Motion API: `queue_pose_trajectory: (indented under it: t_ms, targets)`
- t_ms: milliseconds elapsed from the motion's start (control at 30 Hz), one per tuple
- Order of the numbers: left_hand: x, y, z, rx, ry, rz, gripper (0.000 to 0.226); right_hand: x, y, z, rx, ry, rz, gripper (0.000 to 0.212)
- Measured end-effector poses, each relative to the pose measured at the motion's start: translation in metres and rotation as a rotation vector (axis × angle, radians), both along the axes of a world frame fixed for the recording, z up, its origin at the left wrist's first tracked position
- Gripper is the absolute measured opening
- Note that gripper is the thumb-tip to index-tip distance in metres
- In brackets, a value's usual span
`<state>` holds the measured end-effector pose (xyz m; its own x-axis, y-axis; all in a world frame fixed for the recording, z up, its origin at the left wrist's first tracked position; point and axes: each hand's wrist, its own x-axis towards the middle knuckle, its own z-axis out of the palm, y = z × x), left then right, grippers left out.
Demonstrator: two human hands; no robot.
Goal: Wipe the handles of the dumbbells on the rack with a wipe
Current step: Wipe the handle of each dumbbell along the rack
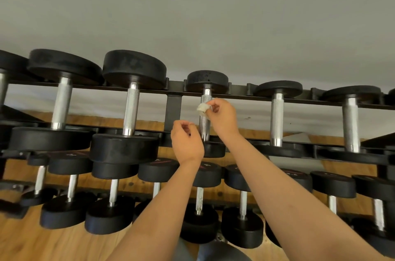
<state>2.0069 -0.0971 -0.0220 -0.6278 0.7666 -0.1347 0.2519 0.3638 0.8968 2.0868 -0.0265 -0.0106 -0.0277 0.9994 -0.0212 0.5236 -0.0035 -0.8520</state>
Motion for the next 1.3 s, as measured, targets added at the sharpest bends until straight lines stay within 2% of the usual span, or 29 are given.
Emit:
queue_pose_trajectory:
  t_ms: [167,333,533,633,1000,1133,1300]
  targets:
    - [0.000,0.001,-0.002,0.024,0.003,-0.006,0.008,0.005,-0.023,-0.010,0.001,0.044,-0.014,0.008]
    - [0.000,0.000,-0.002,0.027,0.015,-0.008,0.005,-0.002,0.011,0.004,0.035,0.048,-0.044,0.009]
    - [0.000,0.001,-0.003,0.046,0.013,-0.022,0.006,-0.014,0.004,-0.005,-0.051,0.354,-0.336,0.011]
    - [0.000,0.001,-0.002,0.048,0.015,-0.021,0.009,-0.019,0.010,0.000,-0.074,0.434,-0.399,0.009]
    - [0.000,-0.001,0.001,0.037,0.008,-0.039,0.008,-0.011,0.006,-0.007,-0.084,0.429,-0.392,0.009]
    - [0.000,-0.001,0.001,0.036,-0.003,-0.040,0.008,-0.009,0.024,-0.002,-0.047,0.334,-0.406,0.011]
    - [0.000,-0.002,0.003,0.038,-0.008,-0.040,0.011,-0.006,0.016,-0.014,0.033,0.203,-0.301,0.013]
